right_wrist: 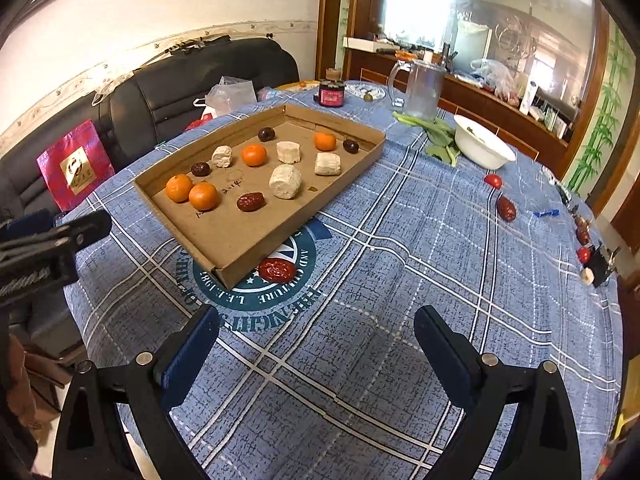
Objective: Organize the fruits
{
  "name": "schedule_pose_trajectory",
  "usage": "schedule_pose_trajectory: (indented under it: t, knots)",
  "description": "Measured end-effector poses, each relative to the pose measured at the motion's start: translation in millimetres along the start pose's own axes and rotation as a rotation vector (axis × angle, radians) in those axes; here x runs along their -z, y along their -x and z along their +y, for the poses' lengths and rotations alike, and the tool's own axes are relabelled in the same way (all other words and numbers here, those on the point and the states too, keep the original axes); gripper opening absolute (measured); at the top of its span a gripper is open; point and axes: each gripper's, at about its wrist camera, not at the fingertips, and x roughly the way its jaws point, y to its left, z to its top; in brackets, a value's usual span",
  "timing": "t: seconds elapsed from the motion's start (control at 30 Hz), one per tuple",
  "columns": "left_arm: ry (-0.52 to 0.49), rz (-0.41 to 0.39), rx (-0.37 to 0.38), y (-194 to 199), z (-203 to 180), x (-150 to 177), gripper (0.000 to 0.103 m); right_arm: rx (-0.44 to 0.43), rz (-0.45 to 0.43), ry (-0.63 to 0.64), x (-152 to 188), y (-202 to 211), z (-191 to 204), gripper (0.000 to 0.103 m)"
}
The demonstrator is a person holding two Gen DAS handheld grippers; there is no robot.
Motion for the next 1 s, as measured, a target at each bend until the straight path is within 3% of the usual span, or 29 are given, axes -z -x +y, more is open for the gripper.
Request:
schedule_pose_trajectory:
  t: [0.27, 0.53, 1.0]
  knots:
    - [-0.021, -0.029, 0.042, -5.6, 11.0, 6.2, 0.100, 0.047, -0.036, -0.003, -3.5, 6.0, 9.5, 0.100]
    - [0.047, -0.102, 0.065, -3.0, 26.0, 11.1, 0.100, 0.064, -0.116, 0.023, -2.3, 14.7, 25.8, 0.101]
    - [-0.052, -0.121, 0.131, -3.0, 13.6, 4.8, 0.100, 0.052, -0.149, -0.004, 4.8, 19.4, 37.7, 0.102]
